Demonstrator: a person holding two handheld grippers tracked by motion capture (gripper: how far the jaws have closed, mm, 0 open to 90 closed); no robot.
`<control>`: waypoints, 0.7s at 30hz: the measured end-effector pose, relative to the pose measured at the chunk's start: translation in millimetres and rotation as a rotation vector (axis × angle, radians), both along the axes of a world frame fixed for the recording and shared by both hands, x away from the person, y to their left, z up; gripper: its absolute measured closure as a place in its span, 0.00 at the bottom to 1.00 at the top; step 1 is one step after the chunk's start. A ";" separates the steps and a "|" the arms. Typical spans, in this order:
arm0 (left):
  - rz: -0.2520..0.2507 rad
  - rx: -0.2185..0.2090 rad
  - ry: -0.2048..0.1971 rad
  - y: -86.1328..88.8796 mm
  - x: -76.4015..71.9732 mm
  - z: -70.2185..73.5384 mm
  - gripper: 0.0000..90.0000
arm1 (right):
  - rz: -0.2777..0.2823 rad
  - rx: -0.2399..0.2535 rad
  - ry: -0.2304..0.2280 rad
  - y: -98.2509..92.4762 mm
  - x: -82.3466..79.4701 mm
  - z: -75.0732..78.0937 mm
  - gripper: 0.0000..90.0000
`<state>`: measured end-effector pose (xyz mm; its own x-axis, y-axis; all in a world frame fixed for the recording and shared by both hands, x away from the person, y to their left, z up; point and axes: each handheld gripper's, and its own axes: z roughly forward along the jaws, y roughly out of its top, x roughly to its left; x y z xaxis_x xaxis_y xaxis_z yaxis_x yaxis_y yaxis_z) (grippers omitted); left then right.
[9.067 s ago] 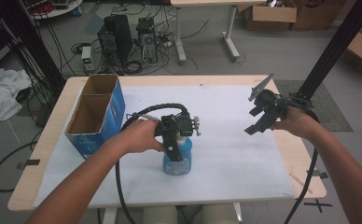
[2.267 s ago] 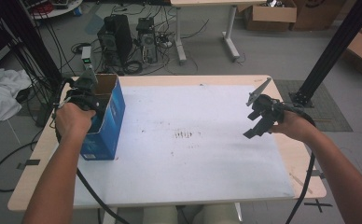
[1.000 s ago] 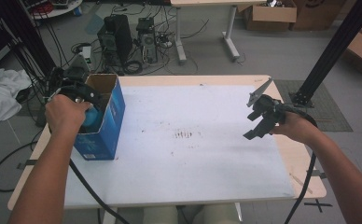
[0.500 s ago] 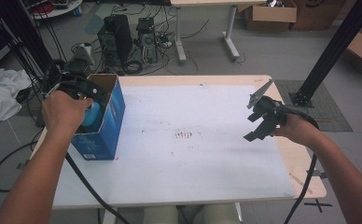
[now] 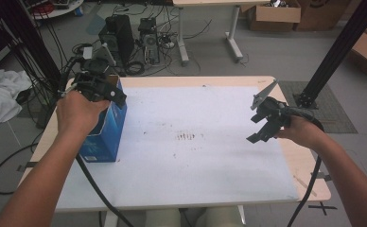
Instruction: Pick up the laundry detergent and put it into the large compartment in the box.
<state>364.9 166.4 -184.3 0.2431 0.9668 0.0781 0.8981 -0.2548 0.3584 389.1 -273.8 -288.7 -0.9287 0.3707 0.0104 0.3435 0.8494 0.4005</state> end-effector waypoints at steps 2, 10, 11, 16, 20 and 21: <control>-0.019 -0.004 -0.005 -4.7 -0.3 1.5 0.21 | -0.001 0.000 -0.001 -0.5 0.0 -0.3 0.19; -0.115 -0.009 -0.026 -30.3 0.0 8.5 0.20 | -0.003 -0.001 0.002 0.2 0.2 -1.8 0.19; -0.129 -0.008 -0.028 -34.2 0.2 8.9 0.20 | 0.000 -0.002 0.003 0.6 0.4 -2.2 0.19; -0.210 0.004 -0.024 -53.7 1.3 7.0 0.20 | -0.001 -0.001 0.002 0.6 0.6 -2.6 0.19; -0.305 0.010 -0.010 -68.8 1.6 0.9 0.21 | -0.005 0.000 0.005 0.3 0.4 -2.3 0.19; -0.328 0.017 -0.007 -72.1 1.5 -1.2 0.21 | -0.004 -0.001 0.005 0.3 0.5 -2.3 0.19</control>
